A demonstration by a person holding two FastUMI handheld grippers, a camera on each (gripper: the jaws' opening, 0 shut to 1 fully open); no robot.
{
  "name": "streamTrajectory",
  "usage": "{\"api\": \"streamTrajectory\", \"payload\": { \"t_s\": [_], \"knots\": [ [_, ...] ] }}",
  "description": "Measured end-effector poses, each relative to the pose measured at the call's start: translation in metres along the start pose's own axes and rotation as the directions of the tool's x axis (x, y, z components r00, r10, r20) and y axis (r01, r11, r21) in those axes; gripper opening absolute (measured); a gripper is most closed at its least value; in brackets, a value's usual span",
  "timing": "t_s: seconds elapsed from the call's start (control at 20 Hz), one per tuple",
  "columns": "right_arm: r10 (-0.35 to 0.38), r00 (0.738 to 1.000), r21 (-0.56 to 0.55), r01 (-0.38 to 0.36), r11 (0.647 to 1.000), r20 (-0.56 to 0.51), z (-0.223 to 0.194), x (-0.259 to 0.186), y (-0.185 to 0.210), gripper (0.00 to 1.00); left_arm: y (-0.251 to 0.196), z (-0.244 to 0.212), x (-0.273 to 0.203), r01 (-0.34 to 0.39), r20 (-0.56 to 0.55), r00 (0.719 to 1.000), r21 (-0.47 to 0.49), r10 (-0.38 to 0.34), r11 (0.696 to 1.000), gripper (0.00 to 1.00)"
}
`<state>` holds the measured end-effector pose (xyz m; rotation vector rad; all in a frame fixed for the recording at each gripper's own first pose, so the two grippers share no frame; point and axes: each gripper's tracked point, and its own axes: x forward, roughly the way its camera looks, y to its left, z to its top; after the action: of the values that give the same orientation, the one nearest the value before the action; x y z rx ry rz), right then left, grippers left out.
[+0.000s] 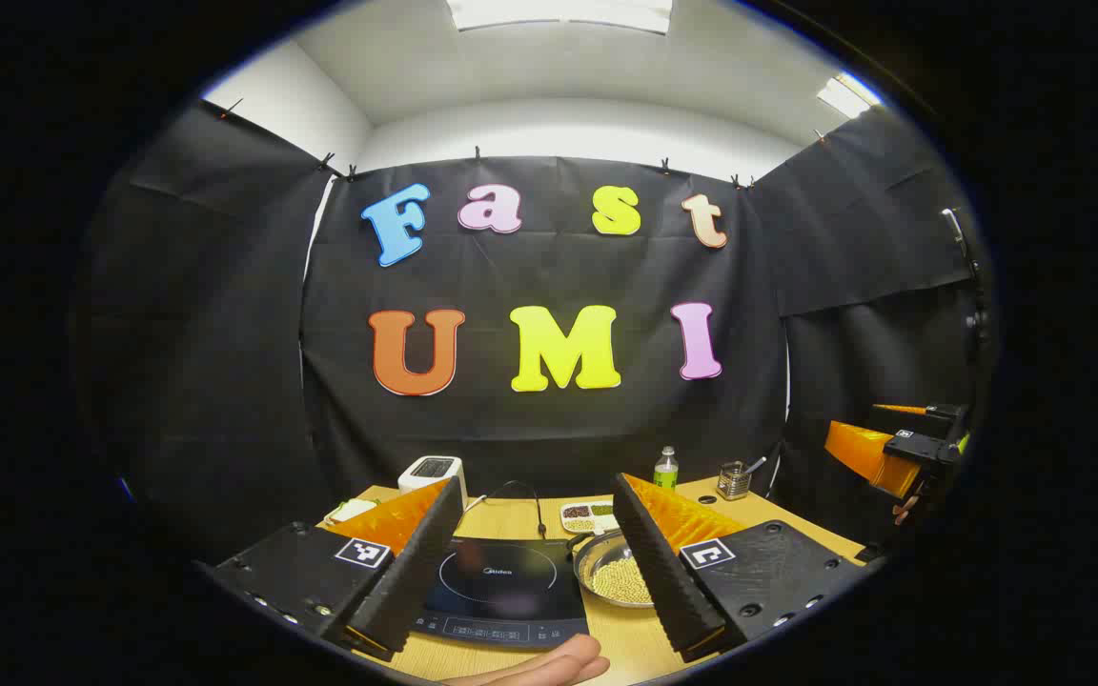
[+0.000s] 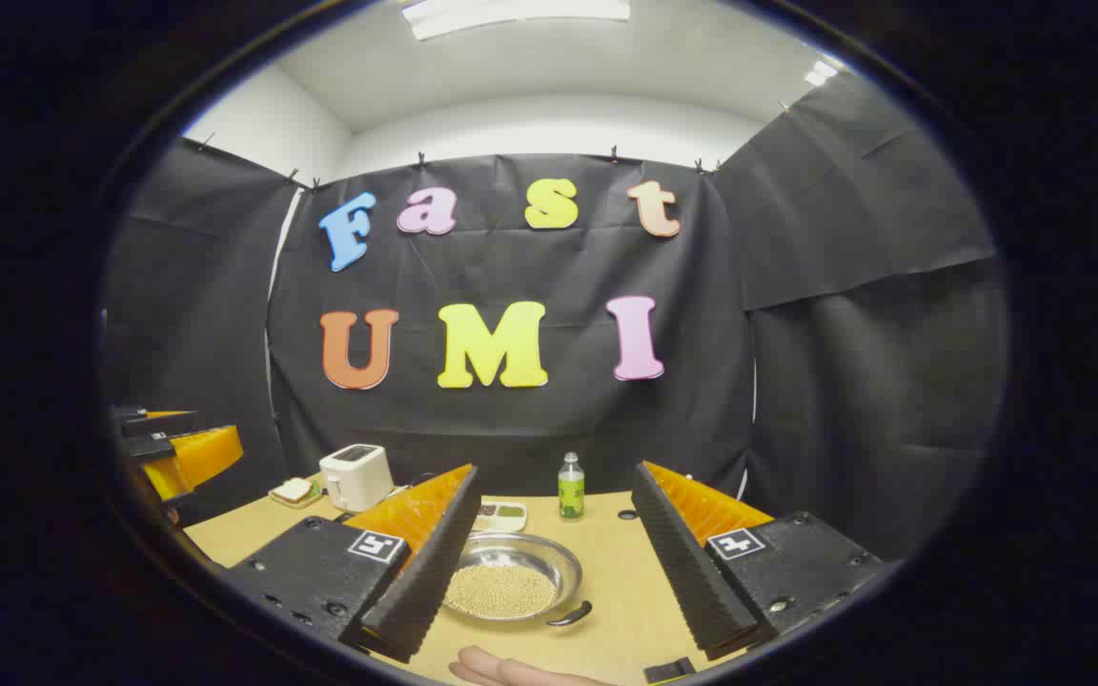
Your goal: First push the handle of the pot to place it horizontally, then grasp the pot with both hands and set it on the induction cooktop.
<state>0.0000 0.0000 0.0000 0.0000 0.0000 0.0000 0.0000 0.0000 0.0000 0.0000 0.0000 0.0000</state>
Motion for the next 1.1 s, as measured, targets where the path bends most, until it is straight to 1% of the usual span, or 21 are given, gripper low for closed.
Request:
{"api": "streamTrajectory", "payload": {
  "t_s": [0.35,0.65,0.75,0.85,0.9,1.0,1.05,1.1],
  "knots": [
    [0.006,1.0,0.006,-0.006,1.0,-0.003,-0.004,-0.001,-0.005,0.96,0.002,0.0,-0.001,-0.009,0.0,1.0,-0.002,0.009,1.0,0.95],
    [0.004,1.0,0.025,-0.004,1.0,-0.013,-0.011,0.003,-0.01,0.96,0.0,0.0,-0.001,-0.002,0.003,1.0,0.0,0.002,1.0,0.94],
    [0.02,0.999,0.042,-0.019,0.999,-0.034,-0.017,0.004,-0.009,0.96,0.0,0.001,-0.002,0.002,0.005,1.0,0.01,-0.002,1.0,0.95],
    [0.02,0.998,0.056,-0.017,0.998,-0.052,-0.024,0.008,-0.012,0.96,0.0,0.0,-0.002,0.001,0.005,1.0,0.016,-0.001,1.0,0.94],
    [0.015,0.998,0.06,-0.011,0.998,-0.064,-0.028,0.011,-0.015,0.96,0.0,-0.001,-0.004,-0.002,0.002,1.0,0.012,0.002,1.0,0.94],
    [0.007,0.996,0.063,-0.001,0.998,-0.088,-0.037,0.017,-0.019,0.96,-0.003,-0.001,-0.007,-0.003,-0.005,1.0,-0.028,0.003,1.0,0.95],
    [0.004,0.995,0.064,0.002,0.998,-0.104,-0.044,0.019,-0.02,1.0,-0.007,-0.001,-0.008,0.011,-0.008,1.0,-0.035,-0.012,0.999,0.95],
    [0.008,0.993,0.066,0.0,0.998,-0.12,-0.052,0.023,-0.021,0.96,-0.007,0.0,-0.011,0.013,-0.006,1.0,-0.032,-0.013,0.999,0.94]
  ]
}}
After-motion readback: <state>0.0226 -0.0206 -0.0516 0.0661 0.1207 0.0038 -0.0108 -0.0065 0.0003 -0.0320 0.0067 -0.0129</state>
